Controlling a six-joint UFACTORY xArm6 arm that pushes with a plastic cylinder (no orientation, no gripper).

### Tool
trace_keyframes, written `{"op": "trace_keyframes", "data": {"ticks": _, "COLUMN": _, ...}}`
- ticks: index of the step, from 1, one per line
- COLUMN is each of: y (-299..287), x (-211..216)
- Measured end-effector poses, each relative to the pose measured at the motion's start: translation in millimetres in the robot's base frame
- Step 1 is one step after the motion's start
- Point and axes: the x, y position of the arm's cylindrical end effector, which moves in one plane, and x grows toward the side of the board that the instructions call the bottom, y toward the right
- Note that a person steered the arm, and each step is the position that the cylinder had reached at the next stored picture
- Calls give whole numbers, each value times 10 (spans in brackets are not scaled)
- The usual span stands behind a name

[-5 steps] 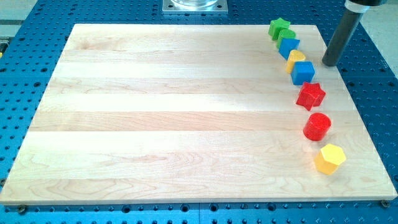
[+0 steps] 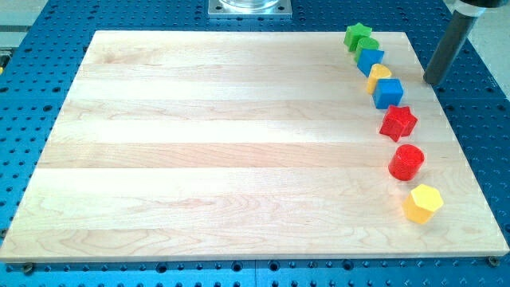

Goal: Push the green star to the top left side of the board

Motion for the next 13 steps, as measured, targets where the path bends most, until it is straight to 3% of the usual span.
{"op": "trace_keyframes", "data": {"ticks": 1, "y": 90, "x": -11}}
{"op": "trace_keyframes", "data": {"ticks": 4, "y": 63, "x": -1214}}
{"op": "trace_keyframes", "data": {"ticks": 5, "y": -69, "x": -1308}}
{"op": "trace_keyframes", "data": {"ticks": 7, "y": -583, "x": -1060}}
{"op": "trace_keyframes", "data": {"ticks": 9, "y": -746, "x": -1060}}
{"op": "trace_keyframes", "data": {"ticks": 10, "y": -1407, "x": -1047}}
{"op": "trace_keyframes", "data": {"ticks": 11, "y": -1503, "x": -1047}}
{"op": "trace_keyframes", "data": {"ticks": 12, "y": -1163, "x": -1038}}
{"op": "trace_keyframes", "data": {"ticks": 13, "y": -2215, "x": -1037}}
